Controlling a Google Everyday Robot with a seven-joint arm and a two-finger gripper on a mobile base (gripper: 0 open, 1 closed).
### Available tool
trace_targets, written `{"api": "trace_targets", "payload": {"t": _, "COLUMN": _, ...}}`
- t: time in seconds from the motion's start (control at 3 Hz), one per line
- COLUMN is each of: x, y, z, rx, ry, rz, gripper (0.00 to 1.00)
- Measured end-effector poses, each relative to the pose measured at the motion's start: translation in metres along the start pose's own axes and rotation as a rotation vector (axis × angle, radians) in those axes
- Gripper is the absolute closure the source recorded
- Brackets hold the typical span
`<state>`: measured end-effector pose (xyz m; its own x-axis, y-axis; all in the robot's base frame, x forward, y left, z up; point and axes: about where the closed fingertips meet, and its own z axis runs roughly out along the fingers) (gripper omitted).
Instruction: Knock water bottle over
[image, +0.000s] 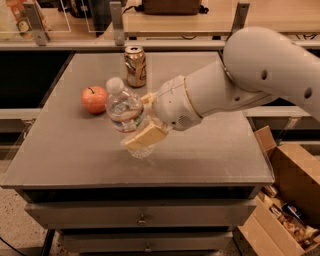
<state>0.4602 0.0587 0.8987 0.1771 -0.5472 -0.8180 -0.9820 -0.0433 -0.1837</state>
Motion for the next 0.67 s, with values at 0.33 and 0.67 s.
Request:
{"api": "trace_targets", "payload": {"t": 0.33, "x": 0.0026, "y": -0.0152, "z": -0.0218, "rx": 0.1, "ry": 0.156, "rz": 0.028, "gripper": 1.0}}
{"api": "trace_targets", "payload": {"t": 0.67, "x": -0.0054, "y": -0.0242, "z": -0.0296, "rx": 0.163, "ry": 0.313, "rz": 0.024, "gripper": 1.0}}
